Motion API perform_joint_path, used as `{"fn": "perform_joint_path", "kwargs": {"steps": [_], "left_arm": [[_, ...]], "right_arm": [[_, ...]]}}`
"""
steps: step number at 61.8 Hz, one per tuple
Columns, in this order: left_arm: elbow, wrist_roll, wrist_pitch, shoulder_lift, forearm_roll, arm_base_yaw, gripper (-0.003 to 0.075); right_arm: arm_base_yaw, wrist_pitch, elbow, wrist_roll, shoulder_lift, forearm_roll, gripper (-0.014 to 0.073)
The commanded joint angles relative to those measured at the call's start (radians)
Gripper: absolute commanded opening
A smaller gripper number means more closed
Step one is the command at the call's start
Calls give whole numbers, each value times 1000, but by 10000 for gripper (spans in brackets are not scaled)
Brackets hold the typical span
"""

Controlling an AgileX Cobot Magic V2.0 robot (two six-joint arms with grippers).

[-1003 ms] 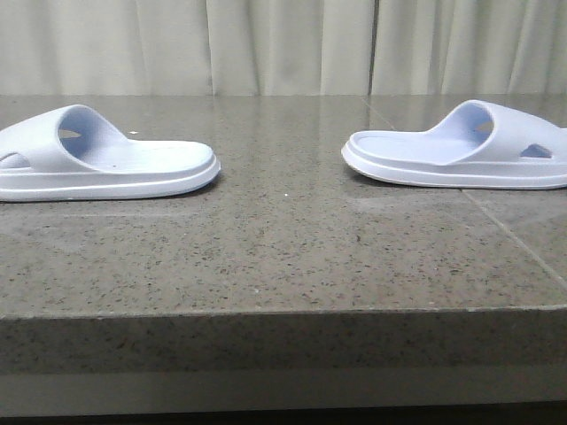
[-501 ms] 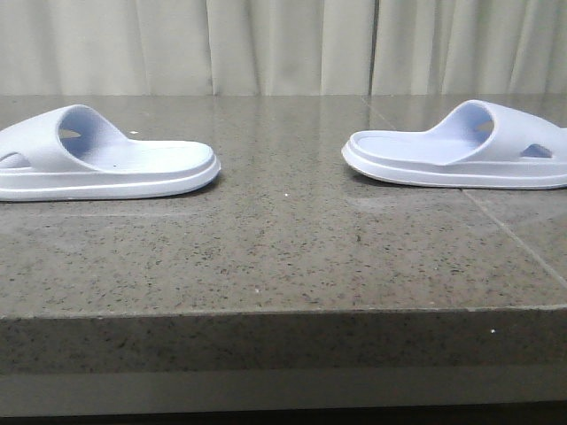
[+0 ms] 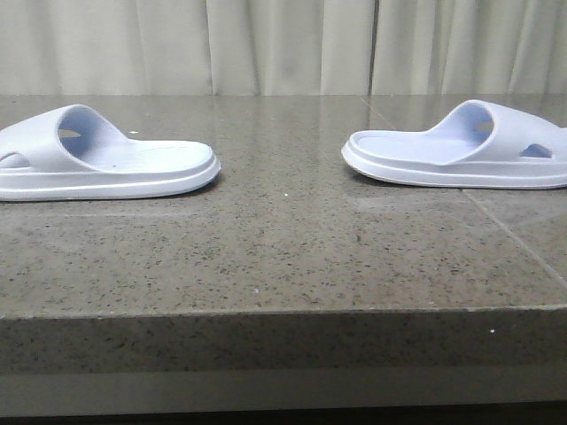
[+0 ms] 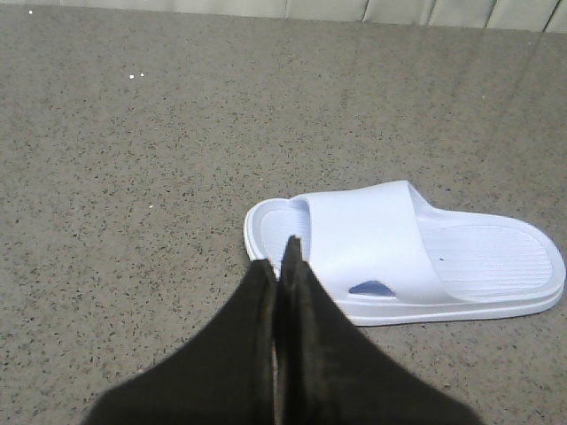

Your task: Insert blue slippers together front up

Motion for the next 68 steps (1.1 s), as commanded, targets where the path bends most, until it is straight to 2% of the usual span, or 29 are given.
{"fn": "perform_joint_path", "kwargs": {"steps": [1, 6, 10, 13, 16, 20, 31, 43, 57, 68], "left_arm": [[-36, -4, -70, 19, -4, -7, 2], [-36, -4, -70, 27, -4, -7, 97], [-36, -4, -70, 28, -4, -7, 212], [-36, -4, -70, 28, -4, -7, 328], [-36, -4, -72, 28, -7, -7, 404], [-36, -4, -70, 28, -8, -7, 478], [-36, -4, -70, 28, -8, -7, 467], [-71, -2, -60, 40, 78, -7, 459], [-198, -2, 112, 204, 92, 20, 459], [-308, 2, 256, 382, 74, 116, 459]], "right_arm": [[-6, -72, -36, -8, 13, -11, -31], [-6, -72, -36, -8, 13, -11, 91], [-6, -71, -36, -8, 13, -11, 224], [-6, -70, -36, -8, 13, -11, 344], [-6, -70, -36, -8, 13, -11, 426], [-6, -69, -36, -8, 13, -11, 478], [-6, -68, -36, -8, 13, -11, 476], [-6, -67, -36, -8, 13, -11, 476], [-6, -67, -36, -8, 13, -11, 476], [-6, -67, -36, -8, 13, -11, 476]]}}
